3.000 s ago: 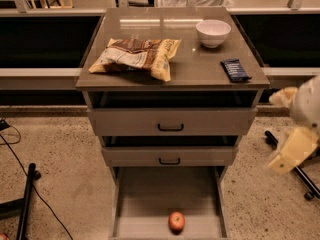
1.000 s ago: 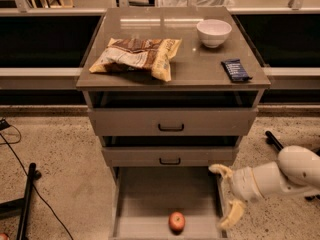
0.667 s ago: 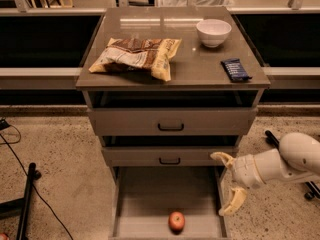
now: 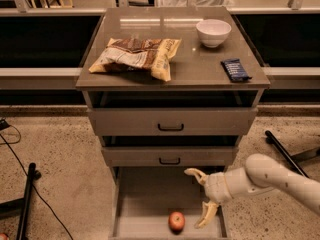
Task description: Pick apple from bottom drawer and place on counter
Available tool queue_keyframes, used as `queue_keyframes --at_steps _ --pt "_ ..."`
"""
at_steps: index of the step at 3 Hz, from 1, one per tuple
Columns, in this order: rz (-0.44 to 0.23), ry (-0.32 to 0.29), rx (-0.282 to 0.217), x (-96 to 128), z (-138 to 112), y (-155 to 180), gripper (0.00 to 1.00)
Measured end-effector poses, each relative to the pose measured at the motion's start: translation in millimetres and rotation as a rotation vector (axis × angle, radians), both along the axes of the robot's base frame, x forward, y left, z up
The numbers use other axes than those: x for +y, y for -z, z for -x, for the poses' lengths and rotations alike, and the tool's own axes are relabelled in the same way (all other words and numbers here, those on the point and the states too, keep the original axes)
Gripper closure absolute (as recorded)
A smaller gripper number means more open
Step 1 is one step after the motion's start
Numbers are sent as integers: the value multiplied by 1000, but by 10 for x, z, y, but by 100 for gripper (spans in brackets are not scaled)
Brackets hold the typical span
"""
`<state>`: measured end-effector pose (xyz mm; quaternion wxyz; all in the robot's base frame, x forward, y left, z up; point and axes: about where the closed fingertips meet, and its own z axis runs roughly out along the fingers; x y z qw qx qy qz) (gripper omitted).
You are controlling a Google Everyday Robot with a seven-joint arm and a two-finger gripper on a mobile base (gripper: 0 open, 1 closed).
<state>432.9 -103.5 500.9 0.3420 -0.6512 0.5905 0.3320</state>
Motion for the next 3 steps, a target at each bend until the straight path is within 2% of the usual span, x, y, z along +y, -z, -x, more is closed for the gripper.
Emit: queue_keyframes --at_steps 1,2,3 --pt "-94 -30 -2 130 50 695 0" --pt "-141 -30 48 269 219 1006 0" --pt "-75 -41 67 338 237 1004 0"
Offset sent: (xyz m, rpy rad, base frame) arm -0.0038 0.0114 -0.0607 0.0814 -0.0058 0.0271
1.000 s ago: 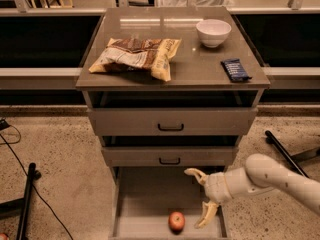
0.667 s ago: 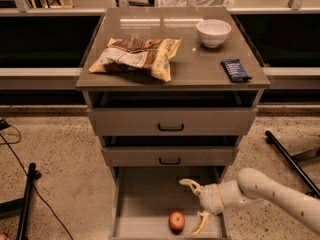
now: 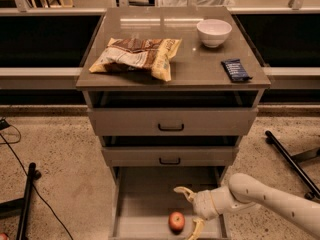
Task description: Pick apple from bottom drawer and place on counter
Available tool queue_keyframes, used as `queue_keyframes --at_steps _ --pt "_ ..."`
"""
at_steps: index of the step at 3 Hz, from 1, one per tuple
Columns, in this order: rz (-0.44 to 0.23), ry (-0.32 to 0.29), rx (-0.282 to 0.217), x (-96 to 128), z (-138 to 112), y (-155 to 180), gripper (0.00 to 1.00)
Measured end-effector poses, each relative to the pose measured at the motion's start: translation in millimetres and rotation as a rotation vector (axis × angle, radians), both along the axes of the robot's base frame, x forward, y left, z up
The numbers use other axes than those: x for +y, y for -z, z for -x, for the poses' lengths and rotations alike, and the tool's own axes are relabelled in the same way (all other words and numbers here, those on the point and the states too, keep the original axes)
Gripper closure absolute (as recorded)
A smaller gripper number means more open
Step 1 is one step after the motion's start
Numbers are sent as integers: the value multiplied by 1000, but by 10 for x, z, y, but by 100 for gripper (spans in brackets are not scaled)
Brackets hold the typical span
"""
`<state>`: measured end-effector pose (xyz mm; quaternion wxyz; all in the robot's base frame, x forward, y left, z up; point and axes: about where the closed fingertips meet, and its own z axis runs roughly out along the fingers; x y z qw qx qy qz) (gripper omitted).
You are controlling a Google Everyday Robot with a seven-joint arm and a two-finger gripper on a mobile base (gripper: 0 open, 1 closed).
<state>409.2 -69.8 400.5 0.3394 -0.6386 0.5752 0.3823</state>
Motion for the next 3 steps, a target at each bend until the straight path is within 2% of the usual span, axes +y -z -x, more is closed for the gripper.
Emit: queue_keyframes --at_steps 1,2,3 --pt "18 49 5 6 -256 310 0" --pt "-43 148 4 22 -603 894 0" --pt "-93 209 -45 57 -716 1436 0"
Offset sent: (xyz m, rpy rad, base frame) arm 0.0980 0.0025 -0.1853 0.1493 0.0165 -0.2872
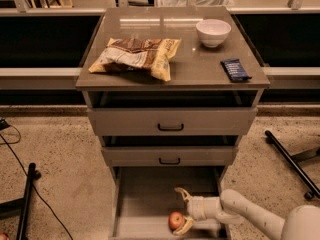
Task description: Pick apple from bottom drawer and place on counter
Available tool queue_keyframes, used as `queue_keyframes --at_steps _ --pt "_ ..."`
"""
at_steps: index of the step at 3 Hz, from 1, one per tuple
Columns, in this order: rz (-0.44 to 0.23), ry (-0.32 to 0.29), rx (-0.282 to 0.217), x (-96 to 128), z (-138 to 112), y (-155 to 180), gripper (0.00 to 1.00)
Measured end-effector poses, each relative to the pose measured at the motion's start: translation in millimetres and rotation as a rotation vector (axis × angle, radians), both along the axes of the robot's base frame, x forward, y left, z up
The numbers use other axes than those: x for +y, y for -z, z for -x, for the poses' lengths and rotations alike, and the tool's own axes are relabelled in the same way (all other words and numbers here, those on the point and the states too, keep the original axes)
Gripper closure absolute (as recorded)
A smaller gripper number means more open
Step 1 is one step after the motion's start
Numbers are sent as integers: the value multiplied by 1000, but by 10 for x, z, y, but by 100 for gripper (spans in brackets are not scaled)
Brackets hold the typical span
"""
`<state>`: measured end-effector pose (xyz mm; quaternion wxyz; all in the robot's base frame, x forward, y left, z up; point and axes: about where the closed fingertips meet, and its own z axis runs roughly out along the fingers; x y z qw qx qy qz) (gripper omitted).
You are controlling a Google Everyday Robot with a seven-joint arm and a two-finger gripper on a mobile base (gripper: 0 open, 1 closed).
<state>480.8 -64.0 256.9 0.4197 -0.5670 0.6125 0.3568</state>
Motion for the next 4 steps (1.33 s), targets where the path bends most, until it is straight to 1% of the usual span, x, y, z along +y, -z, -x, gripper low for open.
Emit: queue_keyframes --at_steps 1,2,3,4 --pt "5 24 -42 -30 17 417 16" --pt "25 24 -55 -48 30 686 19" --pt "51 20 -46 -55 12 904 19" --pt "88 16 -25 -56 -38 1122 19"
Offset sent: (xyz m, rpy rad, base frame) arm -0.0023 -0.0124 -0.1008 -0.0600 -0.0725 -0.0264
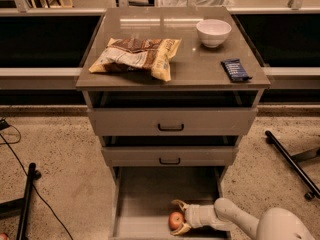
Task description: Pick apple from bottom drawer and place on counter
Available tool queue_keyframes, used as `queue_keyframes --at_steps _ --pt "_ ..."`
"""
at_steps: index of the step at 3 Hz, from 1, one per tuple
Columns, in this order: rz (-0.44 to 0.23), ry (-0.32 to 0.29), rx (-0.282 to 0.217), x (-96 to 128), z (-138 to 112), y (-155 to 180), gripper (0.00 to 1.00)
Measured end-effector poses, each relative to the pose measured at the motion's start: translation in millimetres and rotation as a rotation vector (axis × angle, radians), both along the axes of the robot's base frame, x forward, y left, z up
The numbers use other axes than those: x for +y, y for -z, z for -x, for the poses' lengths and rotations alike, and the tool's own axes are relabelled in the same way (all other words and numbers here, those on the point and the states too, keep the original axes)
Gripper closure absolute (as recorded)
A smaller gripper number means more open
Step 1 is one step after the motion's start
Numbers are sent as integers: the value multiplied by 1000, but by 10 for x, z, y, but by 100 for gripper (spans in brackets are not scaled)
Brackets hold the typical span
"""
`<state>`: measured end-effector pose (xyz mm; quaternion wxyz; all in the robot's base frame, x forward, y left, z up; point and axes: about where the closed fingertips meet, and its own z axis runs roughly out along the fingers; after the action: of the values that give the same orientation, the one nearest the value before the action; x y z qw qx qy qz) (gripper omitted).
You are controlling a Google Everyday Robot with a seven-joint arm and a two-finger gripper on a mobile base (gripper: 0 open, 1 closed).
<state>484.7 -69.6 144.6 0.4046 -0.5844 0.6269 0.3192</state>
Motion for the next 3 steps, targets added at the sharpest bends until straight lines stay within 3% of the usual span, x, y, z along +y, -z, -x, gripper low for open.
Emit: queue_keyframes --at_steps 1,2,3 --pt "17 -7 13 20 -39 134 37" --pt "-26 -14 25 35 -61 208 61" --pt "-184 -26 -30 -58 -92 -127 92"
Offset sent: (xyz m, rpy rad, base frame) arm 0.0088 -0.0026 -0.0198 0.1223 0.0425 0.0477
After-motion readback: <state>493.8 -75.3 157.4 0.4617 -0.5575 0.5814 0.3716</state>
